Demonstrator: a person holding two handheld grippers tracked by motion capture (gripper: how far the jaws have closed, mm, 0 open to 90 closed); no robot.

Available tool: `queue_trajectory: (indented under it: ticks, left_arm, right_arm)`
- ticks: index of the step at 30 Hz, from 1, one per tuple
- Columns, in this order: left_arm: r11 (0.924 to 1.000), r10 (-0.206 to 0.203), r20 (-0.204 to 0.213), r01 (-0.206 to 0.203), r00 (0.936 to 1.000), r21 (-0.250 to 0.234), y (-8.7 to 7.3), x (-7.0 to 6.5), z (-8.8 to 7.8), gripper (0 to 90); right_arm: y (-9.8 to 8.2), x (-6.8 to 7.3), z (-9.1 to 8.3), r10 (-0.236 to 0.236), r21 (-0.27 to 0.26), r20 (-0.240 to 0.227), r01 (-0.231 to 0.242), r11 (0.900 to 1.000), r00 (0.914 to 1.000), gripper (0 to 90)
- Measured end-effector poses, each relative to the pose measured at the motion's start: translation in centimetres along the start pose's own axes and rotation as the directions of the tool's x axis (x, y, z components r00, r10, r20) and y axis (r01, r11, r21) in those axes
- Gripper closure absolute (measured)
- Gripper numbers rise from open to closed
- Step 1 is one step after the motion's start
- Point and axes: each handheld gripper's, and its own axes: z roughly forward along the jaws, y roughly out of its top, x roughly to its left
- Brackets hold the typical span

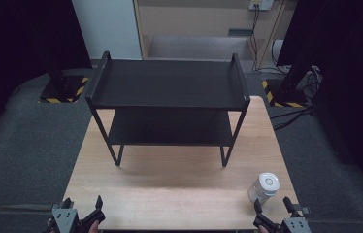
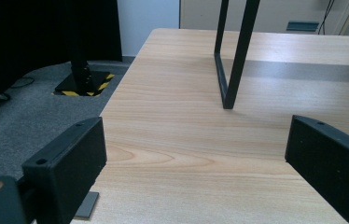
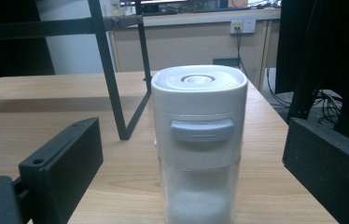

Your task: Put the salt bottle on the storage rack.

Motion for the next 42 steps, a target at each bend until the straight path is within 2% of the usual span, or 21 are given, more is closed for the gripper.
queue_trajectory:
  ticks: [2, 12, 21, 29, 33, 35, 37, 41, 42]
  left_arm:
    - [1.0000, -0.001, 0.003, 0.001, 1.0000, -0.002, -0.1, 0.0, -0.1, 4.1]
    - [1.0000, -0.005, 0.007, 0.005, 1.0000, -0.004, -0.1, 0.1, -0.4, 4.1]
    - [1.0000, -0.007, 0.006, 0.007, 1.0000, -0.006, -0.2, 0.2, -0.5, 4.1]
    - [1.0000, -0.006, 0.006, 0.007, 1.0000, -0.004, -0.1, 0.2, -0.3, 4.1]
    - [1.0000, -0.007, 0.006, 0.007, 1.0000, -0.001, -0.1, 0.2, -0.1, 4.1]
    - [1.0000, -0.007, 0.006, 0.007, 1.0000, 0.001, -0.1, 0.2, -0.1, 4.1]
    - [1.0000, -0.004, 0.008, 0.004, 1.0000, 0.003, 0.0, 0.1, 0.0, 4.1]
    - [1.0000, -0.005, 0.008, 0.005, 1.0000, 0.003, 0.0, 0.1, 0.1, 4.1]
    - [1.0000, -0.006, 0.009, 0.006, 0.9999, 0.003, 0.0, 0.1, 0.1, 4.1]
  right_arm:
    - [-0.2, 0.2, -0.3, 0.002, -0.008, 0.018, -0.002, 1.000, 0.9998, 4.3]
    - [-0.5, 1.1, -0.1, -0.019, -0.029, 0.036, 0.020, 0.999, 0.9992, 4.0]
    - [-0.3, 2.1, 1.8, -0.027, -0.019, 0.045, 0.028, 0.999, 0.9986, 3.7]
    - [-0.4, 2.5, 3.7, -0.045, -0.014, 0.081, 0.046, 0.999, 0.9957, 5.1]
    - [-0.7, 2.1, 5.0, -0.023, -0.010, 0.113, 0.024, 1.000, 0.9933, 9.9]
    - [-0.7, 2.2, 5.2, -0.020, -0.010, 0.119, 0.021, 1.000, 0.9927, 11.0]
    - [-0.9, 2.3, 5.4, -0.011, -0.015, 0.134, 0.013, 1.000, 0.9909, 15.8]
    - [-0.9, 2.4, 5.4, -0.011, -0.017, 0.130, 0.013, 1.000, 0.9915, 22.8]
    - [-1.0, 2.4, 5.4, -0.019, -0.019, 0.120, 0.022, 1.000, 0.9926, 31.0]
